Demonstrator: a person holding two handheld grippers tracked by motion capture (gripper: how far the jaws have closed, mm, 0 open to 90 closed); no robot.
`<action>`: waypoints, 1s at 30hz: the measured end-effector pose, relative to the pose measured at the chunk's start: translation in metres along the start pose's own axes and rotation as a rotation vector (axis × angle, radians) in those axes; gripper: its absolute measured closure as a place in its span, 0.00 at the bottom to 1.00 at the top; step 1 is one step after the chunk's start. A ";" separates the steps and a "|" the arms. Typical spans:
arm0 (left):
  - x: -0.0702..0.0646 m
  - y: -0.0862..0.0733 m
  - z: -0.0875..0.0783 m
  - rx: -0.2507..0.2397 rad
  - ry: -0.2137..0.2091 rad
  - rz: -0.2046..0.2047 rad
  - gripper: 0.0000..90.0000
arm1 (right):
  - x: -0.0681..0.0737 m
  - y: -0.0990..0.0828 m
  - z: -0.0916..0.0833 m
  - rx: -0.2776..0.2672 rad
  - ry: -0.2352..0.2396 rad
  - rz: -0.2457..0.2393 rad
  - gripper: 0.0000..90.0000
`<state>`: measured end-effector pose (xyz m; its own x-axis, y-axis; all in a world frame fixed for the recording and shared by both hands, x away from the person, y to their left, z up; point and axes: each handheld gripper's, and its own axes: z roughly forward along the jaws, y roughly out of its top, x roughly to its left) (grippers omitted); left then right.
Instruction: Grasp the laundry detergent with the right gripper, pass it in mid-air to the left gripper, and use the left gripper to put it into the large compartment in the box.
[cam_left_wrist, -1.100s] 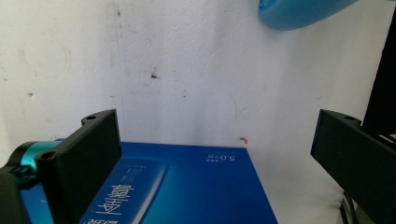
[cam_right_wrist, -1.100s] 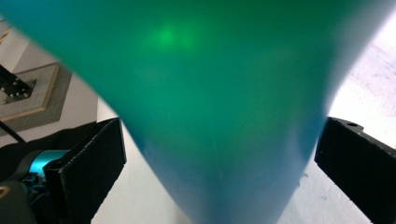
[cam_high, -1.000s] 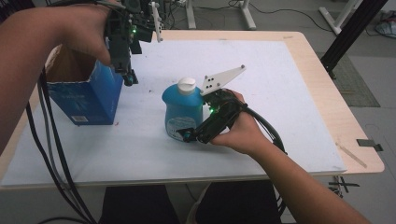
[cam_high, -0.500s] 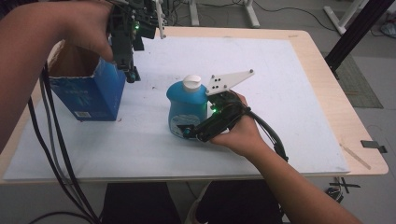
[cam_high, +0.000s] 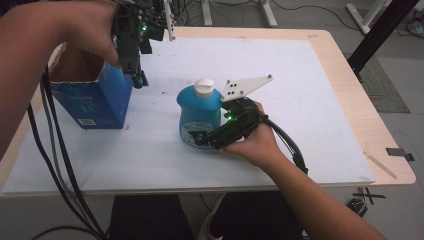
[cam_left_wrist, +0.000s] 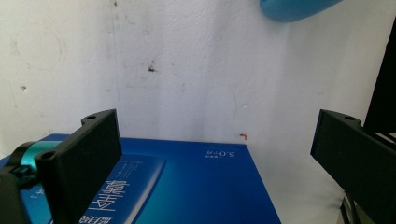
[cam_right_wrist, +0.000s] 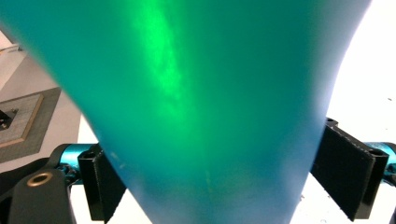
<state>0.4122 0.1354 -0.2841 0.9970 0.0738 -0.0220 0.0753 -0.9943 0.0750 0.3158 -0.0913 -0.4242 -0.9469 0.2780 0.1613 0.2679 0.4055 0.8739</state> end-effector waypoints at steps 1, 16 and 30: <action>0.000 0.000 0.000 0.002 0.000 0.000 0.02 | 0.000 0.000 0.000 -0.001 -0.003 -0.002 0.15; 0.002 0.001 0.002 0.008 -0.004 -0.003 0.02 | 0.001 0.000 -0.001 -0.015 0.003 -0.015 0.27; 0.003 0.000 0.004 0.012 -0.005 -0.008 0.02 | 0.002 0.000 0.000 -0.020 0.004 -0.032 0.36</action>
<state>0.4150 0.1349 -0.2879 0.9963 0.0810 -0.0277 0.0826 -0.9946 0.0626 0.3142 -0.0909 -0.4237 -0.9558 0.2613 0.1350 0.2338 0.3968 0.8876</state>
